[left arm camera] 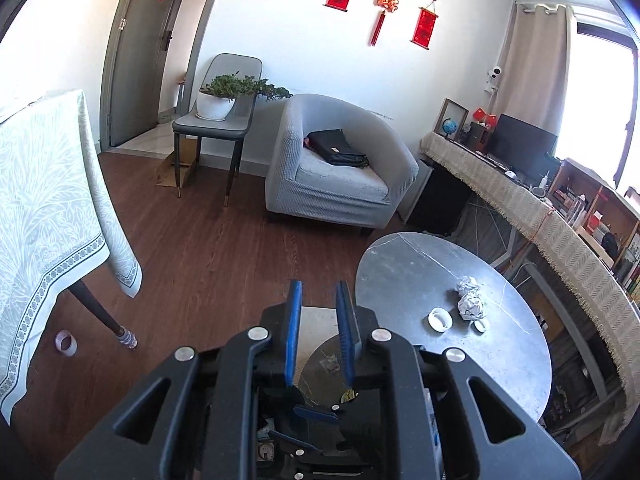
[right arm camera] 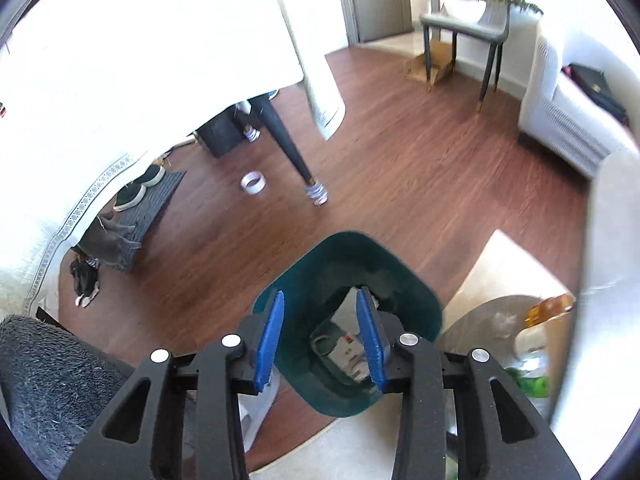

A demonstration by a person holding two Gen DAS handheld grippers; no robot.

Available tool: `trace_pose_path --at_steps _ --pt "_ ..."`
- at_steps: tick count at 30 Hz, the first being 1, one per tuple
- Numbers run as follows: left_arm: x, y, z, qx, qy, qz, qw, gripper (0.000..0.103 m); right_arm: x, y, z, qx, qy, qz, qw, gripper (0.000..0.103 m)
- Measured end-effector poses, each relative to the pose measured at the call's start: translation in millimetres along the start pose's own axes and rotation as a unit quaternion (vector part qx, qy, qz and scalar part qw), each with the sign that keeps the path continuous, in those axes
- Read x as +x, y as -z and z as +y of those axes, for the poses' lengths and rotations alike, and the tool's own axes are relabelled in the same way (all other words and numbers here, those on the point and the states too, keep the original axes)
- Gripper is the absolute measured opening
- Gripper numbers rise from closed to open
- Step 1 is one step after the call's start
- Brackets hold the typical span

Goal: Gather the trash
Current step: 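Return both tools to the table toward the white lid and paper balls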

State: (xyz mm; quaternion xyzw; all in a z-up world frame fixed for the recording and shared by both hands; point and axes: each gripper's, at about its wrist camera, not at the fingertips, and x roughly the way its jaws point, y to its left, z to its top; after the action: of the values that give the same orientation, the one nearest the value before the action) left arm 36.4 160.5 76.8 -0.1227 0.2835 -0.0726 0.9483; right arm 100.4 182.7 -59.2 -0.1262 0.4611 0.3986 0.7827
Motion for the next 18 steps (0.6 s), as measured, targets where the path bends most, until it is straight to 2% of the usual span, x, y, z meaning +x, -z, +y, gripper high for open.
trace_pose_path --at_steps 7,11,18 --pt "9.4 -3.8 -31.2 0.017 0.014 -0.005 0.9997 0.026 -51.7 10.0 -29.5 0.028 0.037 -0.031 0.998 0.038" --pt "21.1 -6.5 -49.1 0.025 0.023 0.0 0.9994 0.033 -84.2 18.9 -55.5 0.048 0.073 -0.045 0.995 0.038" --pt "52.8 -5.9 -79.7 0.042 0.038 0.024 0.9981 0.044 -130.2 39.3 -107.8 0.077 0.121 -0.053 0.988 0.038"
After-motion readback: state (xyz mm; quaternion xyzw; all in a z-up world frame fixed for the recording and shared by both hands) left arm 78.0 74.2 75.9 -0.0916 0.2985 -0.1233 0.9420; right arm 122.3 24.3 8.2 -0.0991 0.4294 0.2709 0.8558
